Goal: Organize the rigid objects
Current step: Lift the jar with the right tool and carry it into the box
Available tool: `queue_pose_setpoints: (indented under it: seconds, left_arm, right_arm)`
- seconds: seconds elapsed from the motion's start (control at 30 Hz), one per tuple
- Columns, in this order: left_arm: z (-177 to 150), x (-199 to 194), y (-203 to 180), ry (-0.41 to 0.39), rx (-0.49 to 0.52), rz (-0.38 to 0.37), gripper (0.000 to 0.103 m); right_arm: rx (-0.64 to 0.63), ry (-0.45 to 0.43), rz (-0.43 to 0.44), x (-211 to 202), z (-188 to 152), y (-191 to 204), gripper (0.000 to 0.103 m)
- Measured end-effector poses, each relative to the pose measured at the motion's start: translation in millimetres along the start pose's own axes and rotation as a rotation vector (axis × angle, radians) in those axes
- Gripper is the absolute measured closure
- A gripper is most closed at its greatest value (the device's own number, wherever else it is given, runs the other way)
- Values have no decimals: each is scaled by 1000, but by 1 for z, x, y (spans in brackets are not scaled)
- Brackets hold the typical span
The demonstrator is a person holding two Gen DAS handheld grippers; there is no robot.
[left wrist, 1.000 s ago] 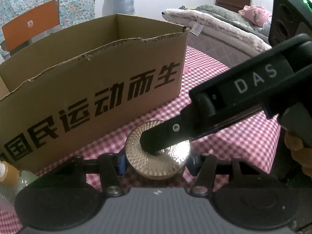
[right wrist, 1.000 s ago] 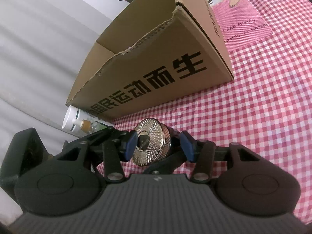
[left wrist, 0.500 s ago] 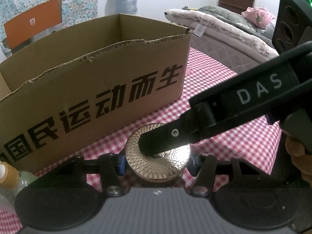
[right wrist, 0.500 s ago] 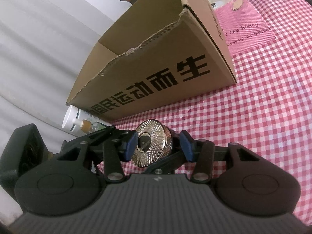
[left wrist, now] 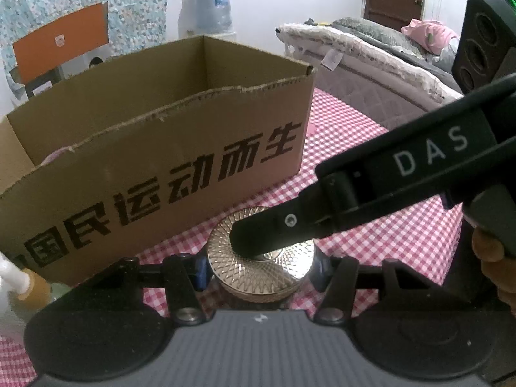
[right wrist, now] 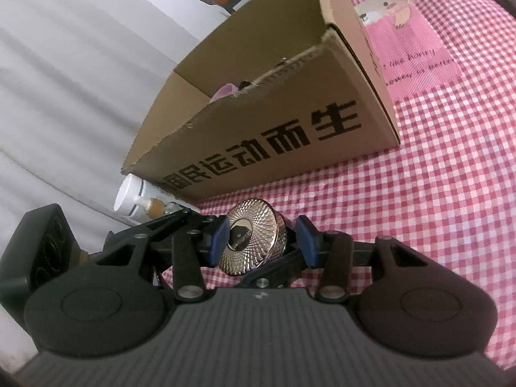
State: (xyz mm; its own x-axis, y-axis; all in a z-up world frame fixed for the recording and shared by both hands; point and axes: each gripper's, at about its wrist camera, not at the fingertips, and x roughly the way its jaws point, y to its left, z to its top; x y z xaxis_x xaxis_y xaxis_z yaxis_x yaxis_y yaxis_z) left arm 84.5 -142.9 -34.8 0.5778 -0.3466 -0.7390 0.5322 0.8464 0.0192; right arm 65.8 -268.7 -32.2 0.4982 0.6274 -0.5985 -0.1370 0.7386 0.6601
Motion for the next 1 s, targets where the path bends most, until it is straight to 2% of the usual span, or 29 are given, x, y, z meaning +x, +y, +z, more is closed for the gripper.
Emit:
queue_pose_setpoints:
  seconds: [0.33, 0.57, 0.7, 0.8, 1.0]
  left_arm:
    - [11, -30, -6, -73, 1, 25, 46]
    - [46, -56, 4, -158, -35, 22, 46]
    - [76, -61, 15, -195, -63, 24, 46]
    - [101, -51, 24, -194, -96, 23, 46]
    - [147, -4, 57, -117, -216, 11, 46]
  right_arm:
    - [-65, -45, 10, -26, 5, 24, 59]
    - [-148, -101, 7, -51, 31, 53, 60]
    - [-209, -126, 9, -62, 61, 71, 61]
    - [-234, -119, 3, -61, 89, 76, 61]
    - [-239, -50, -23, -32, 161, 64, 61]
